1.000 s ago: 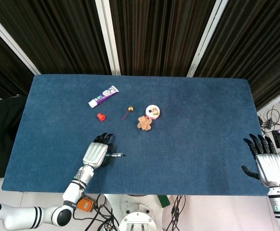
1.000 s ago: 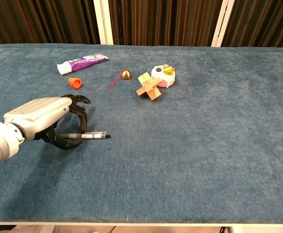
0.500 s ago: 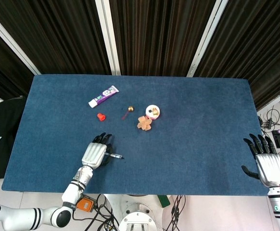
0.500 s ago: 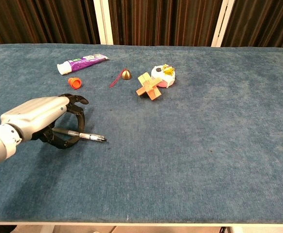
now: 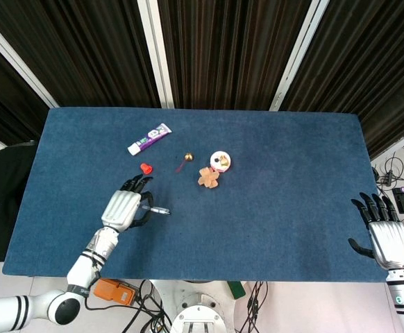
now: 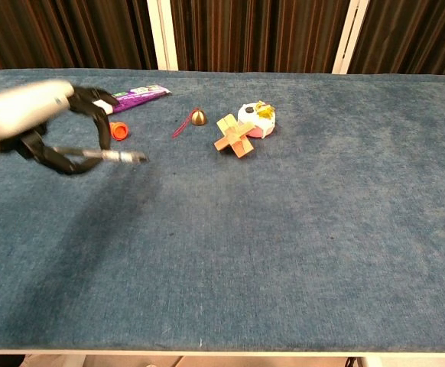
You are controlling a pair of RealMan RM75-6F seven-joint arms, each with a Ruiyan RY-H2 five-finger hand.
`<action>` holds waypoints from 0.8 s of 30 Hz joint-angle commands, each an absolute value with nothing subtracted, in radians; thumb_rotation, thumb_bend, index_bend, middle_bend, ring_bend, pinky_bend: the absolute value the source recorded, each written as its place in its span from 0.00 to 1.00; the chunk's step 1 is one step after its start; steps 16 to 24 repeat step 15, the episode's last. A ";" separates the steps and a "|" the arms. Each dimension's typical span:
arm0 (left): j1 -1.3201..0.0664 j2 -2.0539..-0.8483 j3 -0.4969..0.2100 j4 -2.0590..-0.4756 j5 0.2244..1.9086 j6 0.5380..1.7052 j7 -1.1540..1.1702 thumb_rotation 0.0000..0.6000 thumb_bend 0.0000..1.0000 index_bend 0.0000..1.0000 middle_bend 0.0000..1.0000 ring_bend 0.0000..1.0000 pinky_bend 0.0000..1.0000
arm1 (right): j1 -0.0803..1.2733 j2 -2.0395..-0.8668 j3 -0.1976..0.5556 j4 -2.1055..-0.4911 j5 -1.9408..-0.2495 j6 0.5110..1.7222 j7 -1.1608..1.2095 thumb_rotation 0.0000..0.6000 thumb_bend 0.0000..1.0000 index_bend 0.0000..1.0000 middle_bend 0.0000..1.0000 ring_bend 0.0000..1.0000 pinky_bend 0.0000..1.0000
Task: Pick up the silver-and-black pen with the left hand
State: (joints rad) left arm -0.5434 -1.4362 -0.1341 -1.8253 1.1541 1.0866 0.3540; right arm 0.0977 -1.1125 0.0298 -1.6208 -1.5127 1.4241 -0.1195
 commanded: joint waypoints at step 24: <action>-0.449 -0.785 -0.395 -2.141 1.247 0.867 -0.524 1.00 0.44 0.57 0.11 0.00 0.14 | 0.093 -1.120 0.034 -1.635 -1.498 1.428 -0.135 1.00 0.36 0.21 0.12 0.03 0.05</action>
